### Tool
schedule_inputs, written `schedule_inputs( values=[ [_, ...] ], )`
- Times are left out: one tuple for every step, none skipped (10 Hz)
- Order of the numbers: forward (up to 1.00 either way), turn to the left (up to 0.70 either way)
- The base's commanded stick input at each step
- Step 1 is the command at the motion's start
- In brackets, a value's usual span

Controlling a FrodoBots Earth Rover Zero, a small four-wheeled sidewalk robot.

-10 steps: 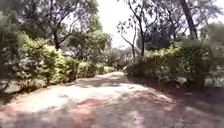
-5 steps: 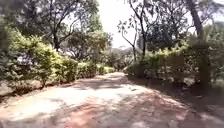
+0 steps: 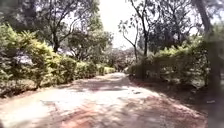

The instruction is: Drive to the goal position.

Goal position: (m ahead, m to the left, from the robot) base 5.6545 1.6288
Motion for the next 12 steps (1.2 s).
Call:
schedule_inputs(
  values=[
    [0.7, 0.0],
    [0.7, 0.0],
    [0.7, 0.0],
    [0.7, 0.0],
    [0.7, 0.0],
    [0.7, 0.0],
    [0.7, 0.0],
    [0.7, 0.0],
    [0.7, 0.0],
    [0.7, 0.0],
    [0.7, 0.0],
    [0.7, 0.0]
  ],
)
